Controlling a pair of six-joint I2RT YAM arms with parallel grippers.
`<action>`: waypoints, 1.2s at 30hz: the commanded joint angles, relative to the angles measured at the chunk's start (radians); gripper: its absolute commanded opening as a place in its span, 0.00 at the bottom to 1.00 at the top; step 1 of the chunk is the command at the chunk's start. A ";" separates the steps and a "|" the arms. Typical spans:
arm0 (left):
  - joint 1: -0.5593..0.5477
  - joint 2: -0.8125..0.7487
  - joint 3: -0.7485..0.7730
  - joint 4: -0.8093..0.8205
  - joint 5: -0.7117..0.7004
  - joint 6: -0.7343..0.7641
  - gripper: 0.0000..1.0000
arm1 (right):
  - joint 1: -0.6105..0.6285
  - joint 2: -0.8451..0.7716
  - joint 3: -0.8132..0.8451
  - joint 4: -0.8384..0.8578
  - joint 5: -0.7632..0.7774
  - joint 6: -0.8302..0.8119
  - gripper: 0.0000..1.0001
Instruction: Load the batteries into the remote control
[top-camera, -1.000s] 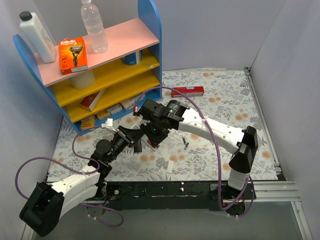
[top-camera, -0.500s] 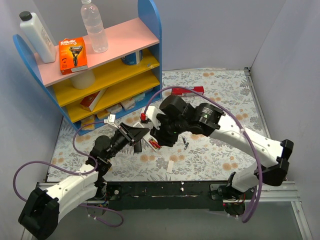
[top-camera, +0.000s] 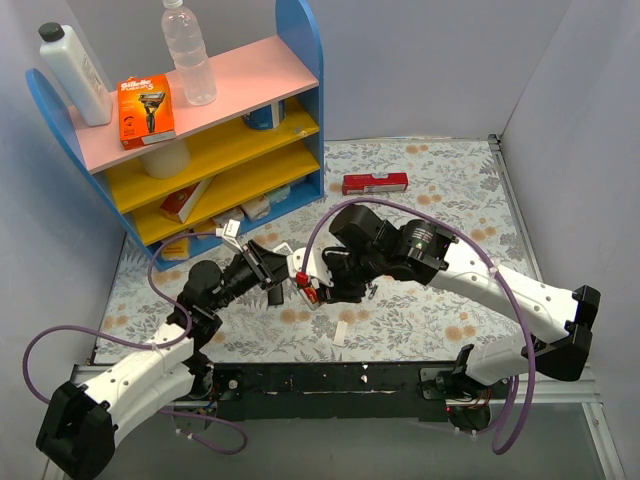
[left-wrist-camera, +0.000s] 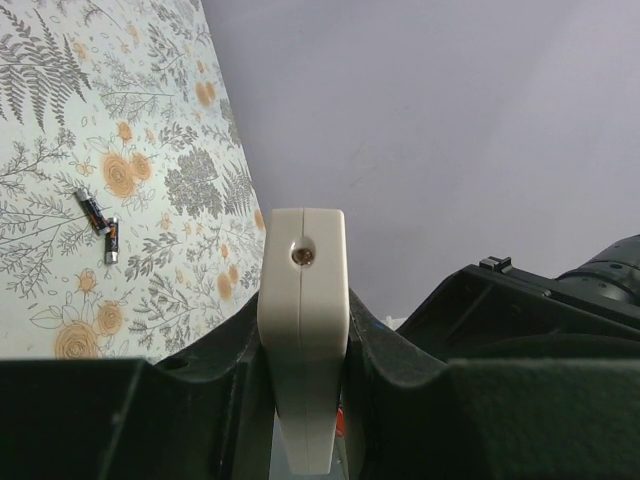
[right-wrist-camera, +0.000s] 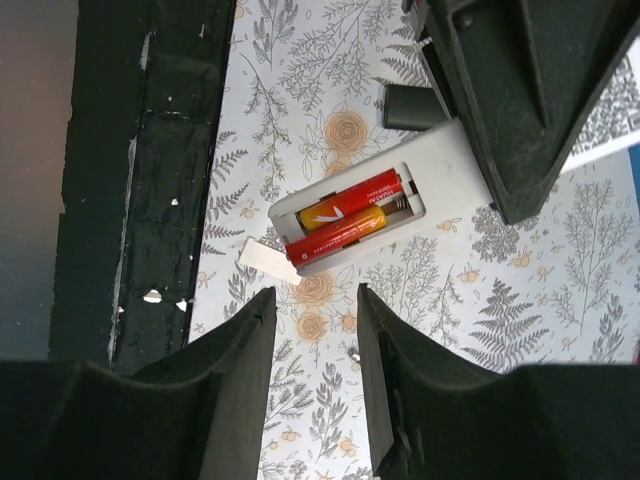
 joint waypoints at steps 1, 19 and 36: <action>0.001 0.012 0.058 -0.011 0.057 0.018 0.00 | 0.019 -0.021 0.013 0.052 -0.053 -0.072 0.45; 0.003 0.053 0.083 0.028 0.097 0.012 0.00 | 0.074 0.027 0.038 0.009 -0.033 -0.083 0.41; 0.003 0.067 0.092 0.064 0.132 0.002 0.00 | 0.084 0.048 0.016 -0.007 0.021 -0.091 0.38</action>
